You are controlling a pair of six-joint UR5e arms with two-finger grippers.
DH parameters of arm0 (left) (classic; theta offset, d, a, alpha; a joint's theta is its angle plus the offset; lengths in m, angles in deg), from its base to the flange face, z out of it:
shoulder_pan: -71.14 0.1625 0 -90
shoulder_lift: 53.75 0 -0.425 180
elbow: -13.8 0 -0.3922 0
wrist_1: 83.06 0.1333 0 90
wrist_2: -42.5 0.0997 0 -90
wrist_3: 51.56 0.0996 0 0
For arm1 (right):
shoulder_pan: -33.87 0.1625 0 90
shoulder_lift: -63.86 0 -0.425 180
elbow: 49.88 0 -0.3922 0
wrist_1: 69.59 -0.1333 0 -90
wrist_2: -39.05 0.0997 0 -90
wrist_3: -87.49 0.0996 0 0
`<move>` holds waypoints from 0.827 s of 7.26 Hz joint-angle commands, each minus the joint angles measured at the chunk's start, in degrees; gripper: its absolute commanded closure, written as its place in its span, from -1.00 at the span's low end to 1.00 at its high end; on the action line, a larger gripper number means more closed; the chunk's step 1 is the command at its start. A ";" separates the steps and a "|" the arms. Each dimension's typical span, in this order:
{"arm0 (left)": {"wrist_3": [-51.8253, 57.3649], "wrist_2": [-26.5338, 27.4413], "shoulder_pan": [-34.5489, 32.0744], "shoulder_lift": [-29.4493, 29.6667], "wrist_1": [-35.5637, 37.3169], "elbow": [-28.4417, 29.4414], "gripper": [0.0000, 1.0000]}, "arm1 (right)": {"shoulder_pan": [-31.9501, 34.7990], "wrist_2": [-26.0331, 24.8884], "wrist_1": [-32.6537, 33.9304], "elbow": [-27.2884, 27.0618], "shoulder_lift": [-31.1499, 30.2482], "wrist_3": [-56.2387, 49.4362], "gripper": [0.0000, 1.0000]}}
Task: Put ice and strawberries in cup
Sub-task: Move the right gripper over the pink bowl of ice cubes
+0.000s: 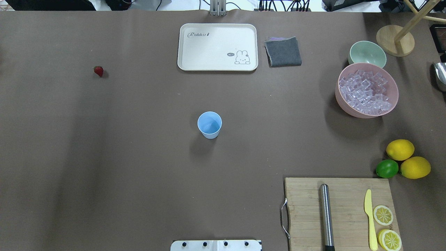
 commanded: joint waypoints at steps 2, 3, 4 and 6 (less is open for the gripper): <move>-0.11 0.18 0.23 1.41 -0.02 0.13 -0.94 | -9.07 -1.38 -0.07 -6.03 1.85 12.39 -0.99; -0.54 0.18 0.23 1.14 0.06 -0.31 -0.94 | -11.89 -3.56 -0.16 -5.96 3.25 16.70 -0.99; -0.11 0.27 0.23 1.05 0.06 -0.22 -0.94 | -13.92 -5.24 -0.25 -5.61 3.44 17.18 -0.99; -0.10 0.27 0.32 2.45 0.15 1.09 -0.94 | -15.51 -9.01 -0.69 -4.99 1.78 17.27 -1.00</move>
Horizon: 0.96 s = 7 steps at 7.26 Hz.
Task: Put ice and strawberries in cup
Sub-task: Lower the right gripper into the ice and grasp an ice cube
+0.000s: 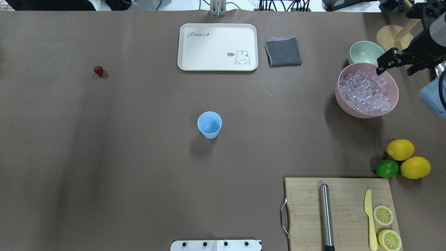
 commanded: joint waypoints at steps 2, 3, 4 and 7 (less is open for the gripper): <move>-0.27 0.10 0.21 3.06 0.51 1.26 -0.94 | -2.60 -3.09 -0.31 1.12 -0.76 0.59 -0.99; -0.27 0.10 0.30 4.21 0.51 2.23 -0.94 | -3.22 -3.44 -3.27 3.21 -0.67 0.59 -0.99; -0.44 0.01 0.30 4.91 0.51 2.68 -0.94 | -3.31 -3.44 -10.00 7.06 -0.93 0.59 -0.99; -0.62 -0.08 0.30 4.83 0.42 1.98 -0.94 | -4.36 -3.53 -13.76 10.53 2.31 2.87 -0.99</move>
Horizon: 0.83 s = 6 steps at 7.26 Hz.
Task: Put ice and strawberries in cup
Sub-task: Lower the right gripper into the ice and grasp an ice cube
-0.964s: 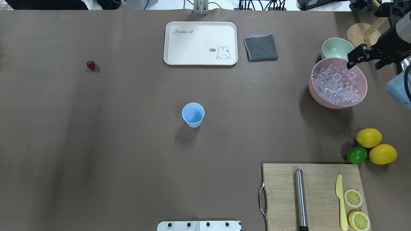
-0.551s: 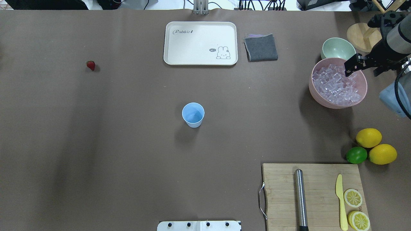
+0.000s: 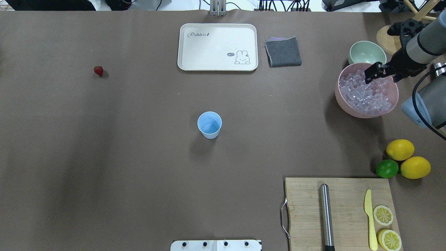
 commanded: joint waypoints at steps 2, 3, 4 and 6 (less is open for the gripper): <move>0.03 0.05 0.00 0.09 -0.24 0.39 -0.94 | -1.41 -0.34 -0.82 1.25 2.71 1.03 -0.99; 0.03 -0.03 0.00 0.09 -0.24 0.40 -0.94 | -1.67 -0.95 -0.91 1.43 2.19 0.59 -0.99; 0.03 0.05 0.00 0.09 -0.07 0.31 -0.94 | -1.59 -1.04 -0.91 2.30 1.84 0.33 -0.99; 0.12 0.05 0.00 0.09 -0.24 0.75 -0.94 | -2.02 -2.44 -2.31 2.83 2.09 0.93 -0.99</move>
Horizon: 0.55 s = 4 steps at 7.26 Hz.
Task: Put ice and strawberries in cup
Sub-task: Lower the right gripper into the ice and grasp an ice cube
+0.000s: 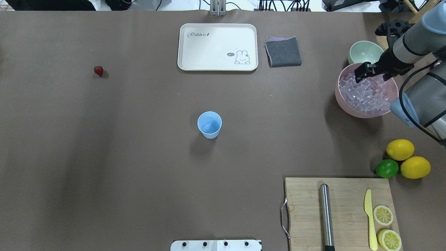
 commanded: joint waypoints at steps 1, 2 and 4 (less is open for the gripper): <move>0.03 -0.08 0.09 0.00 -0.21 0.25 -0.94 | -0.42 -0.57 -0.98 0.57 -0.27 -0.07 -0.99; 0.12 0.01 0.09 0.00 -0.21 0.51 -0.94 | -0.51 -0.75 -1.16 1.88 0.51 0.10 -0.99; 0.21 -0.08 0.09 0.61 -0.30 1.57 -0.94 | -1.21 -0.84 -1.16 2.77 1.57 0.36 -0.99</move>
